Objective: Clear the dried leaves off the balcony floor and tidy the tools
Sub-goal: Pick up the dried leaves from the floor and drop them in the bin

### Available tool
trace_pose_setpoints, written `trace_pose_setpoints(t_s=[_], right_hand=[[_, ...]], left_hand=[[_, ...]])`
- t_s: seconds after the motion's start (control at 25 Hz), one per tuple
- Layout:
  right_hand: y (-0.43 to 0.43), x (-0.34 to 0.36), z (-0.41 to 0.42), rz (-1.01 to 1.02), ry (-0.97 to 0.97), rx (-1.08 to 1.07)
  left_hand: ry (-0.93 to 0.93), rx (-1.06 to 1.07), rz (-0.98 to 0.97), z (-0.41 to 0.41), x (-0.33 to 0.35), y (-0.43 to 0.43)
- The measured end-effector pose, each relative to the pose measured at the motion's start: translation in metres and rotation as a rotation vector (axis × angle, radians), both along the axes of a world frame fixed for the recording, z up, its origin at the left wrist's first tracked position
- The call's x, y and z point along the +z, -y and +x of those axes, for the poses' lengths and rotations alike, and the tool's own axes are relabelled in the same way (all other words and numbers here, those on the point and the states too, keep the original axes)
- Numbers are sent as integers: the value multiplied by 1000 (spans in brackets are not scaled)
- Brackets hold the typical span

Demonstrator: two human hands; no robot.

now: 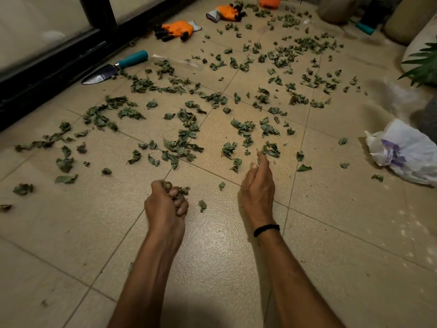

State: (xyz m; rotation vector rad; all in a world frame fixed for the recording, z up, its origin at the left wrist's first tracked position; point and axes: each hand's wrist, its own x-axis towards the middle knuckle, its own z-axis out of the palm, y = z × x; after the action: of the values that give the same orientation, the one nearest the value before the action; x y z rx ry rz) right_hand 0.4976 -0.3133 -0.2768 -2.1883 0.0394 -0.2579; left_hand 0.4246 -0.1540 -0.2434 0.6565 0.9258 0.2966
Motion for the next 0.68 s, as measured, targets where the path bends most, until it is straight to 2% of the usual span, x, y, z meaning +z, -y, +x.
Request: trace_pose_setpoints(t_s=[0.12, 0.16, 0.24, 0.36, 0.44, 0.52, 0.6, 0.68], right_hand=[[-2, -6, 5, -420, 35, 79], [-4, -7, 6, -470, 54, 58], [-8, -4, 4, -380, 39, -3], [-6, 5, -10, -101, 4, -50], [-10, 15, -25, 123, -107, -96], [-31, 32, -49, 595, -317, -168], [-58, 55, -76, 1104, -593, -153], [-89, 79, -109, 1395, -820, -35]], left_hand=[[46, -2, -108, -14, 8, -8], [56, -8, -127, -17, 10, -10], [82, -11, -164, -25, 16, -13], [121, -4, -221, -41, 31, -16], [160, 8, -269, -57, 42, -20], [194, 33, -286, -76, 56, -29], [204, 70, -282, -99, 72, -42], [234, 118, -269, -130, 91, -58]])
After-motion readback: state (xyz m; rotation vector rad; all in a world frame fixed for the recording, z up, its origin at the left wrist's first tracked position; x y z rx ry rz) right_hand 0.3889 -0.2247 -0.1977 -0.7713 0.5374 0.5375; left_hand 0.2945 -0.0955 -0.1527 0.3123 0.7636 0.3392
